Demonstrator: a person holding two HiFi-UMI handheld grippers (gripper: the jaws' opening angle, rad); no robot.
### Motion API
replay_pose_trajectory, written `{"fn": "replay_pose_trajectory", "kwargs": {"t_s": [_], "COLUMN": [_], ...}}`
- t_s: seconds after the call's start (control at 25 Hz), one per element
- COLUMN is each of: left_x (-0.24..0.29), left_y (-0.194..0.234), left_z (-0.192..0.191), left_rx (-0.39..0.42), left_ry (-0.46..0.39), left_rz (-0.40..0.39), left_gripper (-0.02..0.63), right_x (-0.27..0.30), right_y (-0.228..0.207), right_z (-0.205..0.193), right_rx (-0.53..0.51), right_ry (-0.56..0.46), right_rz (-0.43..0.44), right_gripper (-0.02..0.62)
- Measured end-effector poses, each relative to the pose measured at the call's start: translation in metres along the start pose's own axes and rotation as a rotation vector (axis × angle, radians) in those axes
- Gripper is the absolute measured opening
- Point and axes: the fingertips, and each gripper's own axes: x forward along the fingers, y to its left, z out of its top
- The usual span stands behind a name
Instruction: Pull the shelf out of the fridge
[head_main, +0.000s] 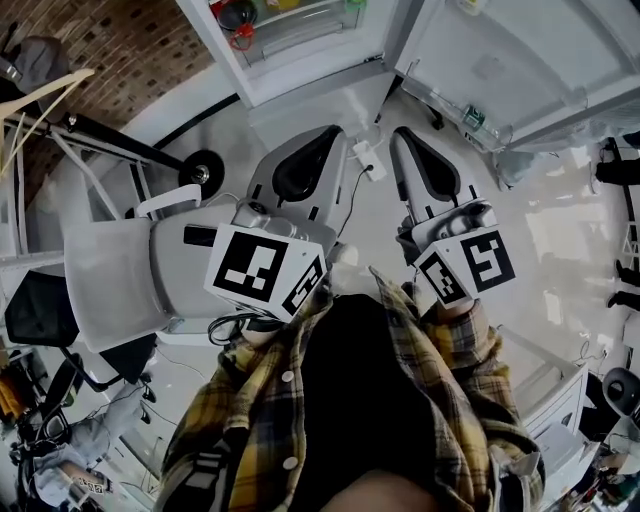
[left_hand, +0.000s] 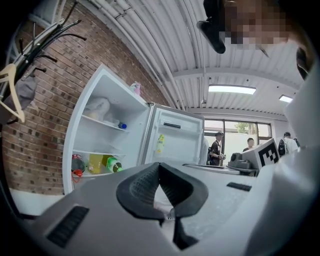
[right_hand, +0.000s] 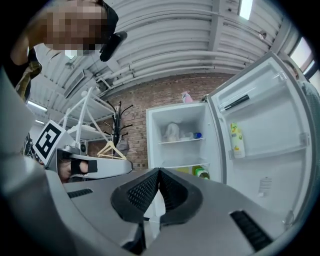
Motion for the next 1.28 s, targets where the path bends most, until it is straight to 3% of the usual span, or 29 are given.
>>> {"fn": "replay_pose_trajectory", "kwargs": {"t_s": [0.48,0.96,1.28], "left_x": [0.036,0.101,0.127], "left_y": [0.034,0.125,0.179], "left_z": [-0.006,0.032,0.037], "left_rx": [-0.011,0.013,0.004], "left_ry": [0.024,0.013,0.034], "left_rz": [0.020,-0.032,-0.052], "left_gripper": [0.003,0.003,0.003], "right_x": [0.035,0.149,0.207], "right_y": [-0.025,-0.062,-0.074], "right_z": [-0.017,0.003,0.002], "right_rx": [0.049,0.062,0.078], "right_ry": [0.033,-0.006,-0.005], "right_rz": [0.011,-0.042,-0.071], "right_gripper": [0.018,0.018,0.018]}}
